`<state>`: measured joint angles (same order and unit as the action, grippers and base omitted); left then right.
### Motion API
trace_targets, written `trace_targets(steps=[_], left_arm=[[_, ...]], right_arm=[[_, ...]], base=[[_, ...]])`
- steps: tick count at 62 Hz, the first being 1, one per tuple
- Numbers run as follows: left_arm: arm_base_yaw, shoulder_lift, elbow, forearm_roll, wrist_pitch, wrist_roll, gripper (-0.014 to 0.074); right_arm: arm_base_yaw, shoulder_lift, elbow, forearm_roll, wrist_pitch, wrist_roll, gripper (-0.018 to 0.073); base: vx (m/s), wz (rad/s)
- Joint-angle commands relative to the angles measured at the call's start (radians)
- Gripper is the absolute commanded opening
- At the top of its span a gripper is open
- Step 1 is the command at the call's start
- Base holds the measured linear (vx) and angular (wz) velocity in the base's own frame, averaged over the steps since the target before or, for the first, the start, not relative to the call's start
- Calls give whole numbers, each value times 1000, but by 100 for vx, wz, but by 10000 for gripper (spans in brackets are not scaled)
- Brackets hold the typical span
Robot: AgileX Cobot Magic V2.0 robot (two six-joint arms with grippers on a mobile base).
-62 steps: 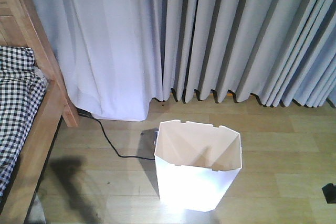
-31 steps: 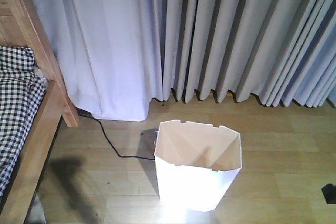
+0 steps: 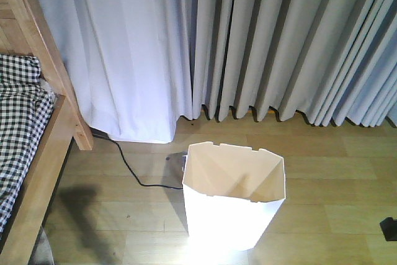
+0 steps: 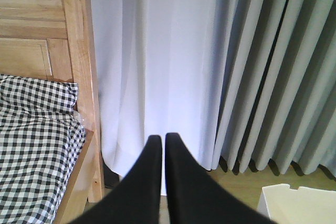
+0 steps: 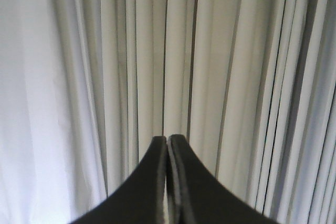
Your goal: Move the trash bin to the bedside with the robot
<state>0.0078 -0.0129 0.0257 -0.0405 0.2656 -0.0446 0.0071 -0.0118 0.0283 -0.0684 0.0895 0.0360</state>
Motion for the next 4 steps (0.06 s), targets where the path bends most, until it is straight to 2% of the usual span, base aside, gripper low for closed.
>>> trace_targets(steps=[1, 4], left_arm=[[0, -14, 12, -4, -69, -6, -6], [0, -14, 12, -4, -69, -6, -6]], right_arm=[[-5, -12, 7, -11, -70, -3, -9], [-5, -12, 7, -11, -70, -3, -9]], base=[[0, 0], [0, 0]])
